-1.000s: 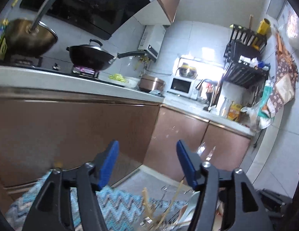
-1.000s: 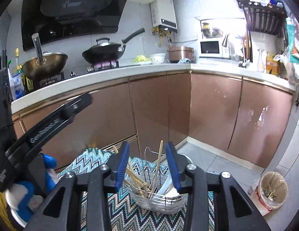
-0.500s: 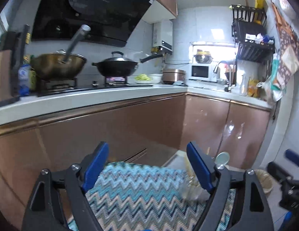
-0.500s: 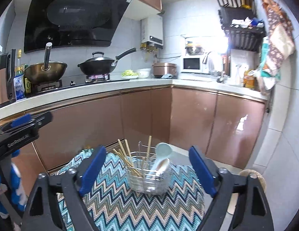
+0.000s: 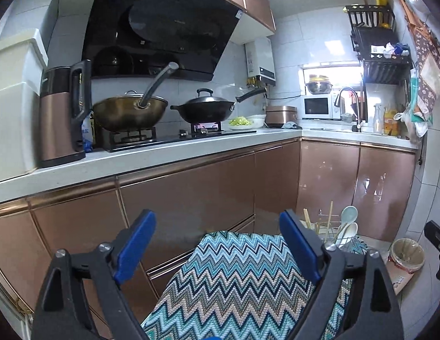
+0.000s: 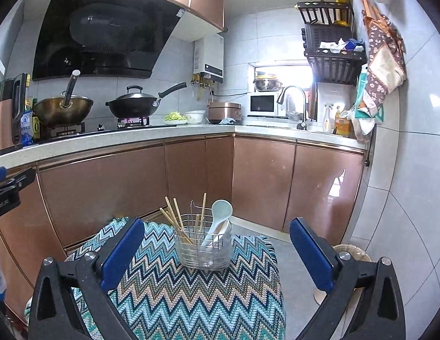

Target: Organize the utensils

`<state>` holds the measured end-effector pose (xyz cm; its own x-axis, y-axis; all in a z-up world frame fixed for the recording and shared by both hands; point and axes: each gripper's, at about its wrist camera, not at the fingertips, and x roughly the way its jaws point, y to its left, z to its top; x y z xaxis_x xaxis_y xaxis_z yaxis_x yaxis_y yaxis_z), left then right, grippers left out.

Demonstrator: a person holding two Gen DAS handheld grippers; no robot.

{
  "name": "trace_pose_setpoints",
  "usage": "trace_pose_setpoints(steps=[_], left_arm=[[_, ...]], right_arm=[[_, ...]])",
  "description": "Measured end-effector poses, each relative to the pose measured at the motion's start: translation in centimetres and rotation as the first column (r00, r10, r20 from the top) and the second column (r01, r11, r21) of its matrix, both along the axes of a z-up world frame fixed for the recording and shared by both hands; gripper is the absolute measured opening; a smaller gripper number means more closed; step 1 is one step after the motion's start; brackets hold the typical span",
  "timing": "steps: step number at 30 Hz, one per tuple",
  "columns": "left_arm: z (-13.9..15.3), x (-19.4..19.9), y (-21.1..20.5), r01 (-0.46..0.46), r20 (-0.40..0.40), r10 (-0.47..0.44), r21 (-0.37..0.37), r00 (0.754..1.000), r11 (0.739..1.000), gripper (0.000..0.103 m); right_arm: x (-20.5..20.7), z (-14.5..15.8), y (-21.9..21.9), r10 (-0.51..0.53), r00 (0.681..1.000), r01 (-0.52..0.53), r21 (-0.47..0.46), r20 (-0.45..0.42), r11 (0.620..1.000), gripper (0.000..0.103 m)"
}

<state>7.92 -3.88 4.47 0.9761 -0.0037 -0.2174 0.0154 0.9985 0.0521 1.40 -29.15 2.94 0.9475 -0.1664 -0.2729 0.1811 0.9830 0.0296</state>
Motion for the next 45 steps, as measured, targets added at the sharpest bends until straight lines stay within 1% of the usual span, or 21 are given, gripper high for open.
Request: trace_pose_setpoints(steps=[4,11,13,19,25,32,45], left_arm=[[0.2,-1.2,0.9,-0.022,0.018,0.022,0.004,1.000,1.000,0.089],[0.5,-3.1,2.6,-0.070,0.050,0.070,-0.009,0.996,0.998,0.089],[0.5,-3.4,3.0,-0.078,0.053,0.078,-0.013,0.996,0.997,0.089],[0.4,-4.0,3.5,-0.092,0.057,0.093,-0.025,0.994,0.995,0.089],[0.1,-4.2,3.7,-0.092,0.048,0.093,-0.034,0.994,0.995,0.089],[-0.3,-4.1,3.5,-0.084,0.043,0.085,-0.029,0.995,0.996,0.089],[-0.3,-4.2,3.6,-0.086,0.040,0.088,-0.035,0.995,0.996,0.089]], right_arm=[[-1.4,0.3,0.0,-0.022,1.000,0.023,-0.007,0.018,1.000,0.103],[-3.7,0.7,-0.5,-0.072,0.995,0.071,0.010,0.066,0.997,0.103],[-4.2,0.7,-0.6,-0.096,0.993,0.095,0.010,0.074,0.995,0.103],[-5.1,1.0,-0.2,-0.126,0.987,0.127,-0.007,0.100,0.992,0.103],[-5.4,1.1,0.7,-0.122,0.987,0.125,-0.018,0.107,0.992,0.103],[-5.1,0.6,0.6,-0.118,0.988,0.119,-0.007,0.096,0.993,0.103],[-5.2,0.6,0.8,-0.115,0.988,0.117,-0.014,0.102,0.993,0.103]])
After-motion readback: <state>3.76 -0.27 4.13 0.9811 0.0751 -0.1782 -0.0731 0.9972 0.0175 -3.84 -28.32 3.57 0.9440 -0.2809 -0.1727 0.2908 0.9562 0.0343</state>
